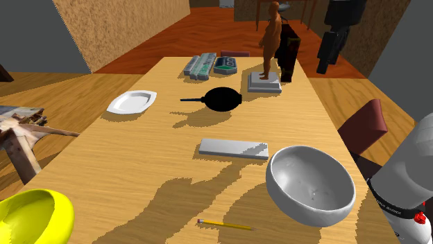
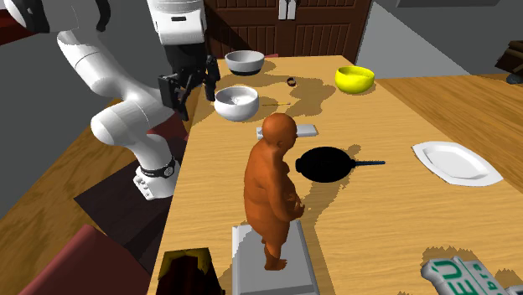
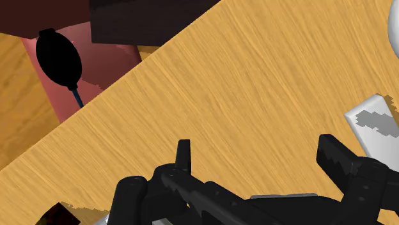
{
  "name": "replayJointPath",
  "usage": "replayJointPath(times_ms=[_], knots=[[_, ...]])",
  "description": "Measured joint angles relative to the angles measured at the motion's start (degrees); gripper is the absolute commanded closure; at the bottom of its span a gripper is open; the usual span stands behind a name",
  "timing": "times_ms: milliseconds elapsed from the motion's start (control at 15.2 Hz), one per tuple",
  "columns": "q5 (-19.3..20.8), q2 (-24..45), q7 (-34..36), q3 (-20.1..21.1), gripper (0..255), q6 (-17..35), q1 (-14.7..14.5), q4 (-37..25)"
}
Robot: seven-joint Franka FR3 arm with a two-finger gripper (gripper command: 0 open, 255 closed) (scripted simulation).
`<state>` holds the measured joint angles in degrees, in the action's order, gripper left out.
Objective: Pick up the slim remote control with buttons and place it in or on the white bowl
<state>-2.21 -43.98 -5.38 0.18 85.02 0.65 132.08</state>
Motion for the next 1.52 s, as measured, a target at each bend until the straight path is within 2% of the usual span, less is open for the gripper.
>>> replayJointPath(times_ms=[132, 528, 990, 1518], knots=[[-0.2, 0.2, 0.1, 0.4, 0, 0.7, -0.3, 0.5], [-3.0, 4.4, 1.9, 5.7, 0, 8.1, -3.6, 2.7], [-5.2, 12.1, 3.9, 12.3, 0, 17.6, -7.4, 3.2], [-4.8, 23.5, 7.2, 20.1, 0, 27.6, -10.7, 0.4]])
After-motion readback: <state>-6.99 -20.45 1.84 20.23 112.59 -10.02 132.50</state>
